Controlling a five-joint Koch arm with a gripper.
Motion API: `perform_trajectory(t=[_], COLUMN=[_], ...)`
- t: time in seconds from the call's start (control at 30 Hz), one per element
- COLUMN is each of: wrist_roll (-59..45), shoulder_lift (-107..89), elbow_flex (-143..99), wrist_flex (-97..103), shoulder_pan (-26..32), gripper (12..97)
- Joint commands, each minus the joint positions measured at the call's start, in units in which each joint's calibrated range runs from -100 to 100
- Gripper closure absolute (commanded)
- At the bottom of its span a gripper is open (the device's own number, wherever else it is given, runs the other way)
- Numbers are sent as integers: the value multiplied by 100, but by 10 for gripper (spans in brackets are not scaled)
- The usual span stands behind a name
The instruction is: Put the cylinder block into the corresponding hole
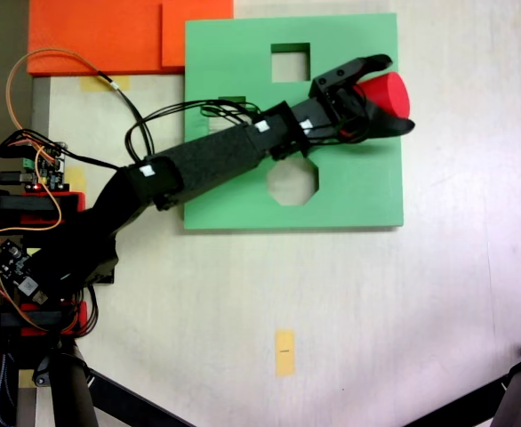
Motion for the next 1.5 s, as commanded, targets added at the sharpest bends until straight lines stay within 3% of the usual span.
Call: perform_trajectory(t=[0.0,0.53,1.0,1.47], wrist_roll=[142,210,215,200], shoulder_lift=[-306,-571,-2499,-2177], elbow_flex=[-353,-1001,-3234,-2596], wrist_flex=[-101,467,1045,1286], shoulder_pan=[68,151,288,171], gripper=[460,497,487,456])
